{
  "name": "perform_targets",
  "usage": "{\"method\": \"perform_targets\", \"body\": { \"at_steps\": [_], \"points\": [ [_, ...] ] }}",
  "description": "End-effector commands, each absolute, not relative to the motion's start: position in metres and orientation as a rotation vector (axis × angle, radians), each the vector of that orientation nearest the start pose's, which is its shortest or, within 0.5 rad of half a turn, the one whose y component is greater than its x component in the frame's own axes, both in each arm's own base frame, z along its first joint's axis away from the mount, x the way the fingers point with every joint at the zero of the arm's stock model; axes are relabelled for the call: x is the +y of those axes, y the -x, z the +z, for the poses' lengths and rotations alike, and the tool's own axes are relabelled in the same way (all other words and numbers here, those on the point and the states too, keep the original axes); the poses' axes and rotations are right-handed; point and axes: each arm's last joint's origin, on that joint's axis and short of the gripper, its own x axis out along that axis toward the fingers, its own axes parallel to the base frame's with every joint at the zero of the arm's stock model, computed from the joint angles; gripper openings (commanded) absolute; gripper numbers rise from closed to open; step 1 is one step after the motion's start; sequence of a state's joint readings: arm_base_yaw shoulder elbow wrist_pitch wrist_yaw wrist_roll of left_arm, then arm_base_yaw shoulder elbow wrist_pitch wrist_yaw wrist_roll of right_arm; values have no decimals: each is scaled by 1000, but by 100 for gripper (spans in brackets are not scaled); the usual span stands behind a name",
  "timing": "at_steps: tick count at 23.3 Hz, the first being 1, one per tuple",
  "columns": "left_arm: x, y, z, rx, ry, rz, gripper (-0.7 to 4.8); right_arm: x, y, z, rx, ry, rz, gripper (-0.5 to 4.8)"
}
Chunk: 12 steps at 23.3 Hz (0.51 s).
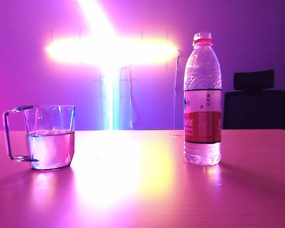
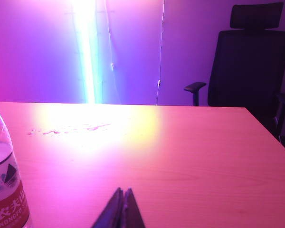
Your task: Pick up the mineral water bottle on the table and pour water into the mug until it's half full.
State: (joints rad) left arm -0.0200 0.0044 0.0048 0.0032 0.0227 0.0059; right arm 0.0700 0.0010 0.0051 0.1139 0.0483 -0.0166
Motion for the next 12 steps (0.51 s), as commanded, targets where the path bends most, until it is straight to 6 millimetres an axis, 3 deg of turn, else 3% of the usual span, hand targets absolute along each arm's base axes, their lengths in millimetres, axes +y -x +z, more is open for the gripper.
{"method": "perform_targets", "body": {
  "at_steps": [1,12],
  "points": [
    [-3,-97,167,-17,-3,-43,-2,5,-97,177,-136,-14,23,-8],
    [-3,-97,167,-17,-3,-43,-2,7,-97,176,-130,-57,71,-8]
  ]
}}
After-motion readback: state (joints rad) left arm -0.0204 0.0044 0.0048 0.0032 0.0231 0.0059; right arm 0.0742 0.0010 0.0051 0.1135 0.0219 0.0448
